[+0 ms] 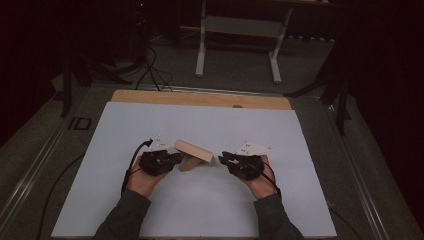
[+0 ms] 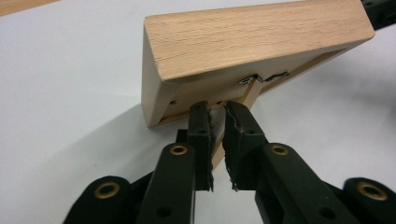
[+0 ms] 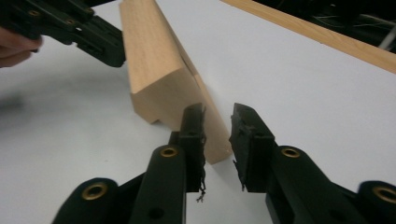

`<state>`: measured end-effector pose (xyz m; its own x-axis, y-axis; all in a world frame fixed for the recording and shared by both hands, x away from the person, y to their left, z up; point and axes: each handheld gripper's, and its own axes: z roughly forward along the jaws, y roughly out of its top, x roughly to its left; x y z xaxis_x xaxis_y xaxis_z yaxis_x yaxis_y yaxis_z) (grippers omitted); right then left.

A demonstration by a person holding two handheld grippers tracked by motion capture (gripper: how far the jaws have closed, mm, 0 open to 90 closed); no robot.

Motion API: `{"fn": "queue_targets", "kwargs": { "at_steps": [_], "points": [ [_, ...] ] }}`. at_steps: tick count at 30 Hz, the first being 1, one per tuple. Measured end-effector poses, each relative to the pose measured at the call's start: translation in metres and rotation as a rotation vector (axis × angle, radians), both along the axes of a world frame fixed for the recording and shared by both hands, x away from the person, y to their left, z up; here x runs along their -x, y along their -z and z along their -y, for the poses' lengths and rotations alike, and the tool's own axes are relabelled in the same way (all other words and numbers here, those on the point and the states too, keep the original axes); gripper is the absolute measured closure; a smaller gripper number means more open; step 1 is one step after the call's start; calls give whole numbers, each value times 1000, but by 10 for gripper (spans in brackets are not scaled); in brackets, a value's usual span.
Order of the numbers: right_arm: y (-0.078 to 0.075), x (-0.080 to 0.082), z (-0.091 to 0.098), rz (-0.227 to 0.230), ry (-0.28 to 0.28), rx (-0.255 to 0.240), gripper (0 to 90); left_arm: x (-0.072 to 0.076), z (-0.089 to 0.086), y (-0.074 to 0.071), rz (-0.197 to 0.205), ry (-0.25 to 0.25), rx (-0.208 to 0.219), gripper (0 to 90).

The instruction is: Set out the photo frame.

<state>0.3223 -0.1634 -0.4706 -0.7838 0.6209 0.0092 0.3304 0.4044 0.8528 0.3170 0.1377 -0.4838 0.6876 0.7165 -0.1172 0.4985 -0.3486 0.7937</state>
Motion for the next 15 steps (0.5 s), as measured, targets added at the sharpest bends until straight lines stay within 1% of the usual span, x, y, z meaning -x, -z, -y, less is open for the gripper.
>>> {"fn": "queue_targets", "kwargs": {
  "at_steps": [2, 3, 4, 5, 7, 9, 10, 11, 13, 15],
  "points": [
    [2, -2, -1, 1, 15, 2, 789, 0, 1, 0, 4, 4, -4, 830],
    [2, -2, -1, 1, 15, 2, 789, 0, 1, 0, 4, 4, -4, 839],
    [2, -3, -1, -1, 21, -1, 809, 0, 1, 0, 8, 1, -9, 839],
    [2, -5, -1, 2, 37, -3, 851, 0, 1, 0, 9, -1, -7, 859],
    [3, -7, -1, 5, 55, -8, 882, -1, 2, -1, 17, -10, -17, 882],
    [4, -9, -2, 3, 60, -13, 891, -2, 3, 0, 18, -15, -18, 891],
    [5, -10, -2, 0, 65, -17, 894, -4, 4, 1, 14, -24, -26, 891],
    [9, -14, -6, -8, 82, -11, 897, -4, 5, 2, 14, -25, -28, 894],
    [13, -18, -9, -25, 86, -14, 898, -5, 7, 3, 14, -26, -38, 895],
    [16, -21, -13, -33, 87, -17, 898, -6, 8, 3, 15, -28, -39, 896]
  ]
}}
